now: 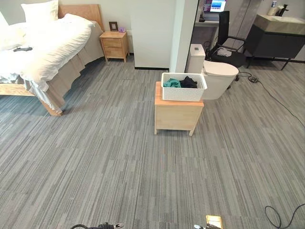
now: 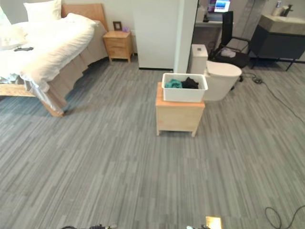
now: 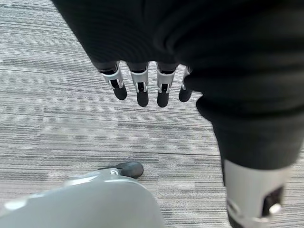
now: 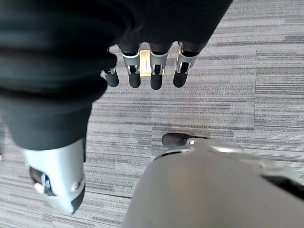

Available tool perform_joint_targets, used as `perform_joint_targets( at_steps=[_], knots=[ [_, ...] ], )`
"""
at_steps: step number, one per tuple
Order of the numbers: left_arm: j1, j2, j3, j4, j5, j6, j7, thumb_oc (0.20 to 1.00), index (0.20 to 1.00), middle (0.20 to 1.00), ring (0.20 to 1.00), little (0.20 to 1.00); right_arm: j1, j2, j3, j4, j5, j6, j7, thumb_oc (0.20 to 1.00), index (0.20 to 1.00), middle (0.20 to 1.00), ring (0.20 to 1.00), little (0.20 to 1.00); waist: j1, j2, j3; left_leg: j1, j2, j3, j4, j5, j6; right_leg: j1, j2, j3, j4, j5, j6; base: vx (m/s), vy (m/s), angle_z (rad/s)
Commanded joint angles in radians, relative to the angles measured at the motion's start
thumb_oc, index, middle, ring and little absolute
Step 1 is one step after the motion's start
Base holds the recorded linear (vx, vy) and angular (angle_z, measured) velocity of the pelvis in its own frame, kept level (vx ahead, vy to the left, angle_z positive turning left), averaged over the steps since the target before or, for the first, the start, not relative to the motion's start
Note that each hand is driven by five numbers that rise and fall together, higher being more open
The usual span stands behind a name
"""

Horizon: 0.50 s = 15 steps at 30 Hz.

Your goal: Grab the laundry basket,head to the washer,open it,put in the laundry and shut it.

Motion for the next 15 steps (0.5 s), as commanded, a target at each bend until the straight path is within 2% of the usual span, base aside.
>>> perform_joint_targets(
  at_steps=[1,7,9,10,11,15],
  knots=[
    [-0.071,-0.062,-0.019,0.046,-0.022,-0.020,-0.014,1.000,1.000,1.000,1.000,1.000,-0.057,-0.007,-0.009,0.056,-0.003,-0.024,0.014,1.000,1.000,1.000,1.000,1.000,0.017,-0.020,0.008,-0.006,0.036,0.080,-0.046,0.035,-0.006,0.061,-0.066,-0.016,-0.019,-0.014,0.087,0.00,0.000,0.00],
    [-0.074,-0.067,-0.005,0.057,-0.049,-0.014,-0.015,1.000,1.000,1.000,1.000,1.000,-0.063,-0.009,-0.018,0.045,0.017,-0.024,0.017,1.000,1.000,1.000,1.000,1.000,0.020,-0.023,0.008,0.006,0.034,0.080,-0.046,0.026,-0.002,0.066,-0.067,-0.013,-0.016,-0.016,0.089,0.01,0.024,-0.02],
    [-0.075,-0.061,0.001,0.061,-0.059,-0.010,-0.020,1.000,1.000,1.000,1.000,1.000,-0.059,0.007,-0.024,0.047,0.070,0.002,0.041,1.000,1.000,1.000,1.000,1.000,0.018,-0.029,0.000,0.011,0.035,0.088,-0.046,0.020,-0.002,0.067,-0.068,-0.008,-0.019,-0.015,0.092,0.02,0.025,-0.08],
    [-0.077,-0.059,0.000,0.061,-0.054,-0.009,-0.022,1.000,1.000,1.000,1.000,1.000,-0.057,0.013,-0.031,0.056,0.102,0.015,0.058,1.000,1.000,1.000,1.000,1.000,0.019,-0.031,-0.001,0.012,0.035,0.088,-0.046,0.020,-0.002,0.068,-0.068,-0.007,-0.019,-0.016,0.091,0.04,0.016,-0.09],
    [-0.078,-0.061,-0.002,0.063,-0.023,-0.012,-0.036,1.000,1.000,1.000,1.000,1.000,-0.042,0.000,-0.084,0.092,0.209,0.047,0.162,1.000,1.000,1.000,1.000,1.000,0.027,-0.033,-0.006,0.013,0.033,0.085,-0.046,0.016,0.000,0.071,-0.070,-0.011,-0.021,-0.018,0.094,0.04,0.025,-0.06],
    [-0.073,-0.083,0.004,0.120,-0.013,0.026,-0.041,1.000,1.000,1.000,1.000,1.000,-0.068,-0.016,-0.091,0.098,0.148,0.013,0.125,1.000,1.000,1.000,1.000,1.000,0.021,-0.018,-0.022,0.021,0.032,0.092,-0.046,0.005,0.003,0.071,-0.073,-0.010,-0.021,-0.018,0.097,0.04,0.049,-0.01]
  ],
)
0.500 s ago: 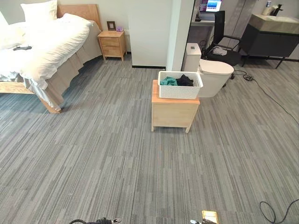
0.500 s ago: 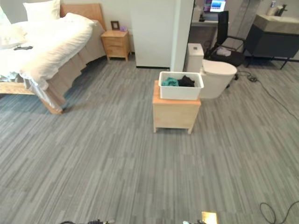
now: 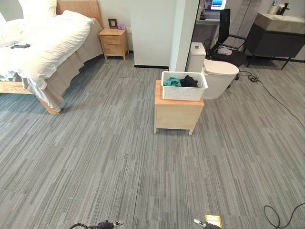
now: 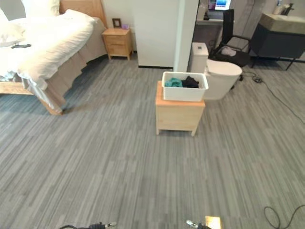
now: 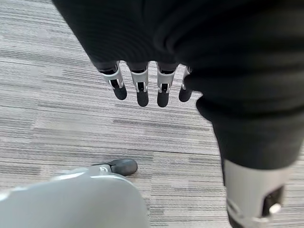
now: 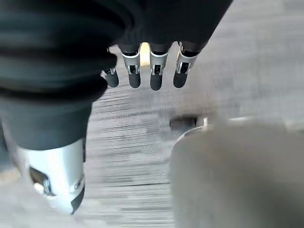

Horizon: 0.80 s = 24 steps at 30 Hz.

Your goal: Grab the laundry basket,head to the washer,open it,put in the laundry and shut it.

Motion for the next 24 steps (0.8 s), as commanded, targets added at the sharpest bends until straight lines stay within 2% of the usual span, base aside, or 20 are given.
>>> perform_joint_targets(
  at_steps=[1,2,5,7,8,13,16,18,20,24],
  knots=[
    [-0.065,-0.082,0.000,0.099,0.014,0.029,-0.025,1.000,1.000,1.000,1.000,1.000,-0.046,-0.013,0.021,0.026,-0.009,-0.020,0.013,1.000,1.000,1.000,1.000,1.000,0.011,-0.003,-0.041,-0.032,0.034,0.077,0.002,-0.001,0.003,0.036,-0.073,-0.020,-0.002,-0.022,0.093,0.03,0.042,-0.04],
    [-0.063,-0.088,0.010,0.106,-0.004,0.038,-0.035,1.000,1.000,1.000,1.000,1.000,-0.043,-0.019,0.033,0.036,-0.064,-0.017,0.004,1.000,1.000,1.000,1.000,1.000,0.006,0.003,-0.046,-0.026,0.035,0.081,0.002,-0.005,0.004,0.036,-0.073,-0.016,-0.002,-0.021,0.094,0.02,0.026,-0.04],
    [-0.067,-0.091,0.009,0.103,-0.006,0.038,-0.039,1.000,1.000,1.000,1.000,1.000,-0.037,-0.021,0.032,0.053,-0.082,-0.005,0.011,1.000,1.000,1.000,1.000,1.000,0.004,0.005,-0.049,-0.021,0.034,0.080,0.002,-0.007,0.004,0.037,-0.074,-0.014,-0.002,-0.020,0.093,0.01,0.015,-0.01],
    [-0.065,-0.092,0.003,0.081,-0.018,0.019,-0.047,1.000,1.000,1.000,1.000,1.000,-0.027,-0.017,0.009,0.051,-0.049,-0.014,0.010,0.928,0.928,0.928,0.928,0.928,0.004,0.008,-0.048,-0.020,0.034,0.081,0.002,-0.008,0.006,0.035,-0.075,-0.010,-0.002,-0.019,0.095,-0.01,0.016,-0.04],
    [-0.065,-0.092,0.002,0.081,-0.018,0.019,-0.047,1.000,1.000,1.000,1.000,1.000,-0.026,-0.017,0.009,0.051,-0.048,-0.014,0.010,1.000,1.000,1.000,1.000,1.000,0.005,0.008,-0.048,-0.020,0.034,0.081,0.002,-0.008,0.005,0.035,-0.075,-0.010,-0.002,-0.019,0.095,-0.01,0.013,-0.05],
    [-0.062,-0.101,0.006,0.071,-0.057,-0.002,-0.043,1.000,1.000,1.000,1.000,1.000,-0.022,-0.026,-0.021,0.052,-0.016,-0.037,0.011,1.000,1.000,1.000,1.000,1.000,0.002,0.015,-0.038,-0.024,0.032,0.077,0.002,-0.006,0.005,0.033,-0.075,-0.015,-0.002,-0.019,0.096,-0.01,0.004,0.00],
    [-0.067,-0.108,0.007,0.069,-0.079,-0.005,-0.053,1.000,1.000,1.000,1.000,1.000,-0.020,-0.033,-0.022,0.054,-0.011,-0.033,0.039,1.000,1.000,1.000,1.000,1.000,0.002,0.019,-0.031,-0.032,0.031,0.071,0.002,-0.003,0.004,0.027,-0.076,-0.018,-0.002,-0.017,0.096,0.00,0.000,0.00],
    [-0.077,-0.104,0.006,0.075,-0.071,0.000,-0.091,1.000,1.000,1.000,1.000,1.000,-0.015,-0.035,-0.008,0.071,-0.018,0.014,0.136,1.000,1.000,1.000,1.000,1.000,0.004,0.022,-0.025,-0.036,0.030,0.066,0.002,-0.001,0.002,0.022,-0.077,-0.024,-0.002,-0.014,0.095,0.00,0.000,0.00],
    [-0.081,-0.102,0.007,0.078,-0.060,0.003,-0.100,1.000,1.000,1.000,1.000,1.000,-0.013,-0.036,-0.003,0.086,-0.025,0.034,0.168,1.000,1.000,1.000,1.000,1.000,0.010,0.022,-0.024,-0.037,0.028,0.061,0.002,0.000,0.002,0.023,-0.078,-0.032,-0.002,-0.014,0.095,0.00,0.000,0.00],
    [-0.086,-0.101,0.001,0.082,-0.040,0.005,-0.103,1.000,1.000,1.000,1.000,1.000,-0.017,-0.037,-0.010,0.101,-0.019,0.047,0.185,1.000,1.000,1.000,1.000,1.000,0.015,0.023,-0.024,-0.035,0.026,0.054,0.002,0.000,0.003,0.026,-0.080,-0.039,-0.002,-0.017,0.096,0.01,0.011,0.05]
  ],
)
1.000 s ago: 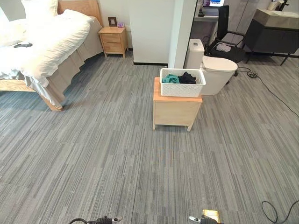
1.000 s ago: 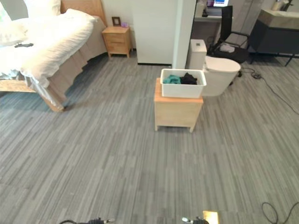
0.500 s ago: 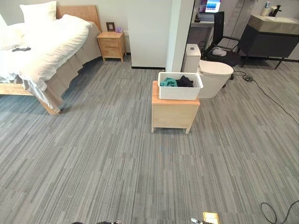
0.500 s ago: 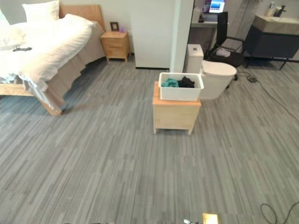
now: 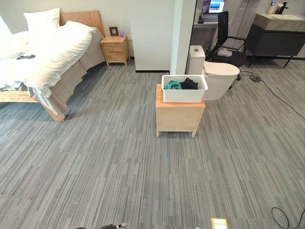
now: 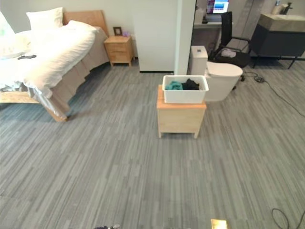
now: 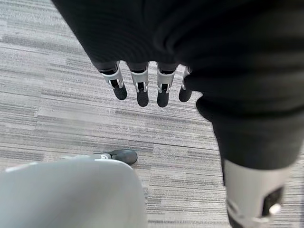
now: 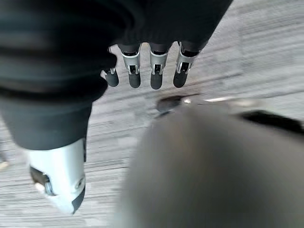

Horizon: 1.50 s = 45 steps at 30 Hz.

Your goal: Grab the laundry basket,head to the washer,open it,put in the laundry and shut it.

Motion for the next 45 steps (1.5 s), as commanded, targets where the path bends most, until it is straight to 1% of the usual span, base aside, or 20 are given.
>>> perform_joint_targets(
  at_steps=[1,5,8,11,20,26,27,28,29,32,33,37,38,39,40,41,42,44,45],
  knots=[
    [-0.096,-0.088,-0.009,0.094,0.010,-0.007,-0.022,1.000,1.000,1.000,1.000,1.000,-0.062,-0.012,-0.010,0.081,0.026,0.022,0.014,1.000,1.000,1.000,1.000,1.000,0.019,-0.020,0.013,-0.030,0.026,0.055,0.001,-0.003,-0.004,0.040,-0.080,-0.038,-0.002,-0.018,0.095,0.00,0.001,0.03],
    [-0.098,-0.079,-0.016,0.092,0.014,-0.004,-0.024,1.000,1.000,1.000,1.000,1.000,-0.062,-0.010,-0.004,0.087,0.022,0.025,0.008,1.000,1.000,1.000,1.000,1.000,0.022,-0.028,0.018,-0.031,0.025,0.056,0.001,-0.003,-0.003,0.040,-0.082,-0.038,-0.002,-0.018,0.098,0.00,0.000,0.00],
    [-0.097,-0.079,-0.020,0.090,0.013,-0.005,-0.022,1.000,1.000,1.000,1.000,1.000,-0.064,-0.017,-0.005,0.090,0.004,0.009,-0.025,1.000,1.000,1.000,1.000,1.000,0.024,-0.031,0.021,-0.032,0.022,0.053,0.001,-0.004,-0.002,0.042,-0.085,-0.041,-0.002,-0.017,0.100,0.00,0.000,0.00],
    [-0.096,-0.080,-0.025,0.087,0.013,-0.006,-0.021,1.000,1.000,1.000,1.000,1.000,-0.066,-0.020,-0.011,0.087,0.010,0.000,-0.043,1.000,1.000,1.000,1.000,1.000,0.022,-0.028,0.023,-0.033,0.020,0.053,0.001,-0.006,0.000,0.040,-0.087,-0.042,-0.002,-0.016,0.102,0.00,0.000,0.00],
    [-0.099,-0.078,-0.033,0.080,0.036,-0.015,-0.004,1.000,1.000,1.000,1.000,1.000,-0.070,-0.032,-0.005,0.066,0.001,-0.019,-0.047,1.000,1.000,1.000,1.000,1.000,0.013,-0.026,0.028,-0.033,0.012,0.058,0.001,-0.014,0.006,0.030,-0.092,-0.024,-0.002,-0.009,0.106,0.00,0.007,0.00],
    [-0.104,-0.075,-0.034,0.081,0.046,-0.012,0.006,1.000,1.000,1.000,1.000,1.000,-0.076,-0.035,-0.005,0.063,0.002,-0.018,-0.059,1.000,1.000,1.000,1.000,1.000,0.011,-0.023,0.036,-0.027,0.002,0.061,0.001,-0.022,0.014,0.029,-0.101,-0.022,0.006,-0.008,0.111,0.02,0.048,-0.01],
    [-0.106,-0.079,-0.046,0.078,0.055,-0.008,0.011,1.000,1.000,1.000,1.000,1.000,-0.087,-0.019,0.001,0.069,0.001,-0.021,-0.087,1.000,1.000,1.000,1.000,1.000,0.015,-0.018,0.039,-0.028,-0.002,0.058,0.001,-0.023,0.022,0.023,-0.107,-0.024,0.028,-0.015,0.114,0.03,0.124,-0.01],
    [-0.106,-0.076,-0.049,0.077,0.060,-0.008,0.016,1.000,1.000,1.000,1.000,1.000,-0.087,-0.022,-0.002,0.066,0.005,-0.021,-0.087,1.000,1.000,1.000,1.000,1.000,0.013,-0.012,0.044,-0.029,-0.004,0.062,0.001,-0.025,0.030,-0.006,-0.112,-0.011,0.085,-0.027,0.115,0.03,0.123,0.00],
    [-0.106,-0.076,-0.049,0.077,0.060,-0.008,0.016,1.000,1.000,1.000,1.000,1.000,-0.087,-0.022,-0.002,0.066,0.005,-0.021,-0.087,1.000,1.000,1.000,1.000,1.000,0.013,-0.012,0.043,-0.029,-0.004,0.062,0.001,-0.025,0.030,-0.006,-0.112,-0.011,0.085,-0.027,0.115,0.00,0.115,-0.02],
    [-0.117,-0.069,-0.060,0.071,0.087,-0.007,0.025,1.000,1.000,1.000,1.000,1.000,-0.094,-0.030,-0.003,0.063,-0.001,-0.022,-0.083,1.000,1.000,1.000,1.000,1.000,0.009,-0.003,0.064,-0.027,-0.006,0.067,0.001,-0.027,0.044,-0.063,-0.115,-0.004,0.198,-0.052,0.123,0.00,0.124,-0.13],
    [-0.126,-0.065,-0.070,0.067,0.115,-0.008,0.029,1.000,1.000,1.000,1.000,1.000,-0.093,-0.039,-0.009,0.059,-0.003,-0.025,-0.078,1.000,1.000,1.000,1.000,1.000,0.003,0.005,0.079,-0.019,-0.010,0.063,0.001,-0.028,0.053,-0.107,-0.120,-0.004,0.304,-0.059,0.133,0.03,0.203,-0.17],
    [-0.144,-0.060,-0.087,0.062,0.149,-0.005,0.035,1.000,1.000,1.000,1.000,1.000,-0.092,-0.059,-0.030,0.054,0.006,-0.029,-0.071,1.000,1.000,1.000,1.000,1.000,-0.019,0.023,0.121,0.007,-0.015,0.052,0.001,-0.031,0.062,-0.193,-0.135,-0.027,0.490,-0.021,0.147,0.03,0.134,-0.01],
    [-0.151,-0.060,-0.093,0.063,0.154,-0.001,0.034,1.000,1.000,1.000,1.000,1.000,-0.090,-0.065,-0.035,0.059,0.007,-0.028,-0.070,1.000,1.000,1.000,1.000,1.000,-0.024,0.025,0.124,0.013,-0.019,0.043,0.002,-0.035,0.063,-0.212,-0.127,-0.023,0.493,-0.017,0.144,0.14,0.089,0.22],
    [-0.158,-0.060,-0.099,0.065,0.170,0.002,0.030,1.000,1.000,1.000,1.000,1.000,-0.086,-0.076,-0.042,0.065,0.008,-0.027,-0.066,1.000,1.000,1.000,1.000,1.000,-0.032,0.028,0.130,0.028,-0.026,0.028,0.002,-0.041,0.062,-0.249,-0.107,-0.022,0.457,-0.024,0.130,0.17,0.034,0.22],
    [-0.157,-0.058,-0.101,0.066,0.180,0.003,0.032,1.000,1.000,1.000,1.000,1.000,-0.084,-0.077,-0.042,0.063,-0.001,-0.030,-0.072,1.000,1.000,1.000,1.000,1.000,-0.030,0.026,0.134,0.040,-0.030,0.037,0.001,-0.054,0.060,-0.257,-0.132,-0.065,0.377,0.007,0.127,0.18,0.017,0.29],
    [-0.158,-0.056,-0.100,0.064,0.179,0.001,0.035,1.000,1.000,1.000,1.000,1.000,-0.082,-0.079,-0.042,0.058,-0.002,-0.035,-0.070,1.000,1.000,1.000,1.000,1.000,-0.033,0.025,0.136,0.043,-0.031,0.036,0.001,-0.059,0.060,-0.266,-0.142,-0.069,0.346,0.022,0.129,0.14,-0.015,0.16],
    [-0.159,-0.056,-0.100,0.066,0.178,0.000,0.035,1.000,1.000,1.000,1.000,1.000,-0.079,-0.080,-0.041,0.056,-0.002,-0.036,-0.067,1.000,1.000,1.000,1.000,1.000,-0.038,0.023,0.139,0.047,-0.034,0.034,0.001,-0.064,0.059,-0.274,-0.140,-0.063,0.312,0.042,0.132,0.15,-0.015,0.09],
    [-0.169,-0.059,-0.097,0.069,0.172,-0.003,0.036,1.000,1.000,1.000,1.000,1.000,-0.074,-0.075,-0.036,0.052,-0.009,-0.048,-0.074,1.000,1.000,1.000,1.000,1.000,-0.056,0.016,0.149,0.065,-0.043,0.020,0.004,-0.078,0.055,-0.324,-0.141,-0.015,0.218,0.103,0.149,0.20,-0.016,-0.03],
    [-0.169,-0.060,-0.094,0.070,0.169,-0.003,0.035,1.000,1.000,1.000,1.000,1.000,-0.073,-0.076,-0.034,0.050,-0.011,-0.049,-0.072,1.000,1.000,1.000,1.000,1.000,-0.062,0.015,0.151,0.073,-0.044,0.017,0.007,-0.085,0.052,-0.332,-0.144,-0.005,0.192,0.122,0.156,0.21,-0.022,0.08]
  ],
)
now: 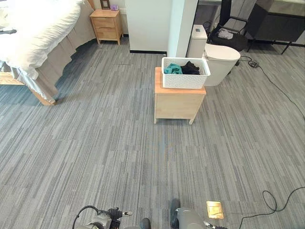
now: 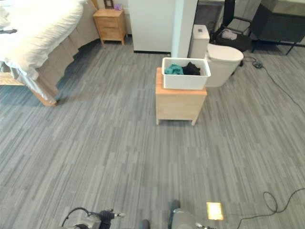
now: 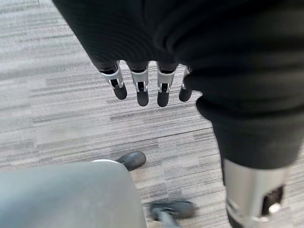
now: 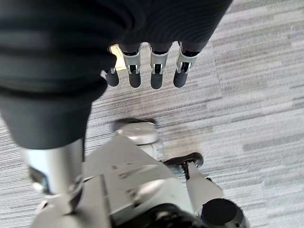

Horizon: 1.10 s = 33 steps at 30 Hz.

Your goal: Grab the laundry basket,head to the washer,open it,put in the laundry and shut it.

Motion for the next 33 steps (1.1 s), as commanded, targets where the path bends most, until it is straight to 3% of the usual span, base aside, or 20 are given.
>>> perform_joint_targets(
  at_steps=[1,5,8,17,18,20,21,22,23,24,25,26,27,28,29,32,33],
  knots=[
    [-0.028,-0.037,0.010,0.040,0.013,-0.008,0.005,1.000,1.000,1.000,1.000,1.000,-0.033,-0.016,-0.015,0.052,-0.017,-0.025,0.003,1.000,1.000,1.000,1.000,1.000,-0.008,0.009,-0.001,0.036,-0.020,0.045,0.017,-0.065,-0.049,0.014,-0.017,0.053,-0.070,0.187,0.030,0.21,-0.036,0.10],
    [-0.023,-0.037,0.028,0.045,0.008,-0.015,0.002,1.000,1.000,1.000,1.000,1.000,-0.022,-0.015,-0.003,0.041,-0.048,-0.032,0.011,1.000,1.000,1.000,1.000,1.000,-0.020,0.000,-0.004,0.065,-0.024,0.041,0.039,-0.100,-0.054,0.004,-0.034,0.022,-0.134,0.236,0.046,0.20,-0.048,0.08],
    [-0.009,-0.042,0.041,0.049,0.006,-0.019,0.004,1.000,1.000,1.000,1.000,1.000,0.005,-0.020,0.004,0.038,-0.062,-0.037,0.022,1.000,1.000,1.000,1.000,1.000,-0.029,-0.012,-0.025,0.087,-0.029,0.026,0.059,-0.134,-0.058,0.034,-0.019,0.042,-0.148,0.251,0.034,0.29,-0.108,0.13],
    [-0.013,-0.031,0.044,0.024,0.002,-0.024,0.012,1.000,1.000,1.000,1.000,1.000,0.036,-0.045,0.061,0.031,-0.156,-0.060,0.017,1.000,1.000,1.000,1.000,1.000,-0.045,0.012,-0.047,0.096,0.050,0.000,0.162,-0.111,-0.120,0.045,0.051,-0.001,-0.055,0.150,-0.033,0.20,-0.159,0.23],
    [-0.016,-0.024,0.044,0.020,-0.008,-0.024,0.017,1.000,1.000,1.000,1.000,1.000,0.043,-0.051,0.071,0.022,-0.167,-0.066,0.012,1.000,1.000,1.000,1.000,1.000,-0.047,0.001,-0.037,0.023,0.067,0.007,0.332,-0.033,-0.161,0.083,0.071,0.010,-0.067,0.130,-0.063,0.13,-0.242,0.03],
    [-0.029,-0.014,0.044,0.011,-0.017,-0.023,0.024,1.000,1.000,1.000,1.000,1.000,0.054,-0.060,0.084,0.012,-0.176,-0.069,0.009,1.000,1.000,1.000,1.000,1.000,-0.048,-0.022,-0.016,-0.089,0.099,0.014,0.556,0.074,-0.195,0.131,0.080,0.006,-0.093,0.111,-0.097,0.10,-0.248,-0.03],
    [-0.029,-0.014,0.044,0.011,-0.017,-0.023,0.024,1.000,1.000,1.000,1.000,1.000,0.054,-0.060,0.084,0.012,-0.176,-0.069,0.009,1.000,1.000,1.000,1.000,1.000,-0.049,-0.022,-0.017,-0.090,0.099,0.014,0.556,0.073,-0.195,0.131,0.080,0.006,-0.093,0.111,-0.097,0.04,-0.257,-0.19],
    [-0.048,-0.008,0.038,-0.006,-0.033,-0.020,0.033,1.000,1.000,1.000,1.000,1.000,0.055,-0.069,0.100,0.000,-0.185,-0.078,-0.005,1.000,1.000,1.000,1.000,1.000,-0.037,-0.048,0.027,-0.193,0.140,0.047,0.753,0.133,-0.203,0.164,0.083,0.006,-0.105,0.093,-0.132,0.05,-0.244,-0.19],
    [-0.059,-0.003,0.040,-0.013,-0.041,-0.023,0.045,1.000,1.000,1.000,1.000,1.000,0.053,-0.073,0.109,-0.001,-0.190,-0.081,-0.013,1.000,1.000,1.000,1.000,1.000,-0.031,-0.060,0.039,-0.231,0.145,0.063,0.782,0.131,-0.194,0.176,0.086,0.005,-0.110,0.077,-0.142,0.09,-0.281,-0.02],
    [-0.068,-0.001,0.044,-0.013,-0.050,-0.025,0.048,1.000,1.000,1.000,1.000,1.000,0.051,-0.076,0.111,0.003,-0.194,-0.084,-0.017,1.000,1.000,1.000,1.000,1.000,-0.026,-0.064,0.051,-0.279,0.149,0.078,0.762,0.120,-0.188,0.189,0.085,0.008,-0.116,0.069,-0.141,0.20,-0.080,0.10],
    [-0.081,0.003,0.056,-0.020,-0.076,-0.033,0.057,1.000,1.000,1.000,1.000,1.000,0.052,-0.088,0.110,0.011,-0.207,-0.094,-0.029,1.000,1.000,1.000,1.000,1.000,-0.010,-0.060,0.069,-0.353,0.148,0.117,0.600,0.079,-0.173,0.229,0.082,0.011,-0.135,0.057,-0.123,0.27,0.021,-0.01],
    [-0.078,0.002,0.063,-0.024,-0.084,-0.038,0.057,1.000,1.000,1.000,1.000,1.000,0.059,-0.092,0.106,0.012,-0.216,-0.099,-0.038,1.000,1.000,1.000,1.000,1.000,-0.004,-0.057,0.073,-0.353,0.161,0.142,0.467,0.071,-0.166,0.247,0.079,0.013,-0.141,0.049,-0.109,0.32,0.098,-0.13],
    [-0.077,0.001,0.064,-0.026,-0.090,-0.043,0.059,1.000,1.000,1.000,1.000,1.000,0.067,-0.092,0.104,0.012,-0.217,-0.104,-0.039,1.000,1.000,1.000,1.000,1.000,0.000,-0.054,0.071,-0.348,0.167,0.160,0.351,0.083,-0.166,0.257,0.076,0.016,-0.145,0.040,-0.100,0.31,0.133,-0.17],
    [-0.073,-0.001,0.069,-0.023,-0.097,-0.048,0.060,1.000,1.000,1.000,1.000,1.000,0.081,-0.092,0.103,0.013,-0.224,-0.109,-0.041,1.000,1.000,1.000,1.000,1.000,0.008,-0.037,0.068,-0.368,0.178,0.161,0.235,0.138,-0.182,0.269,0.091,0.018,-0.150,0.030,-0.097,0.46,0.251,-0.26],
    [-0.059,-0.015,0.081,-0.015,-0.139,-0.060,0.064,1.000,1.000,1.000,1.000,1.000,0.126,-0.055,0.122,0.004,-0.254,-0.137,-0.078,1.000,1.000,1.000,1.000,1.000,0.012,-0.023,0.076,-0.385,0.190,0.105,0.063,0.199,-0.196,0.307,0.094,0.063,-0.147,-0.007,-0.094,0.38,0.211,-0.22],
    [-0.046,-0.024,0.096,-0.004,-0.168,-0.062,0.066,1.000,1.000,1.000,1.000,1.000,0.137,-0.048,0.127,0.001,-0.277,-0.142,-0.098,1.000,1.000,1.000,1.000,1.000,-0.002,-0.017,0.075,-0.372,0.210,0.112,0.012,0.232,-0.209,0.323,0.094,0.086,-0.141,-0.028,-0.091,0.33,0.195,-0.46],
    [-0.038,-0.029,0.102,-0.003,-0.172,-0.062,0.068,1.000,1.000,1.000,1.000,1.000,0.146,-0.046,0.125,-0.002,-0.277,-0.143,-0.102,1.000,1.000,1.000,1.000,1.000,-0.011,-0.016,0.071,-0.380,0.226,0.150,0.007,0.237,-0.213,0.334,0.091,0.088,-0.137,-0.042,-0.088,0.23,0.141,-0.65]
  ],
)
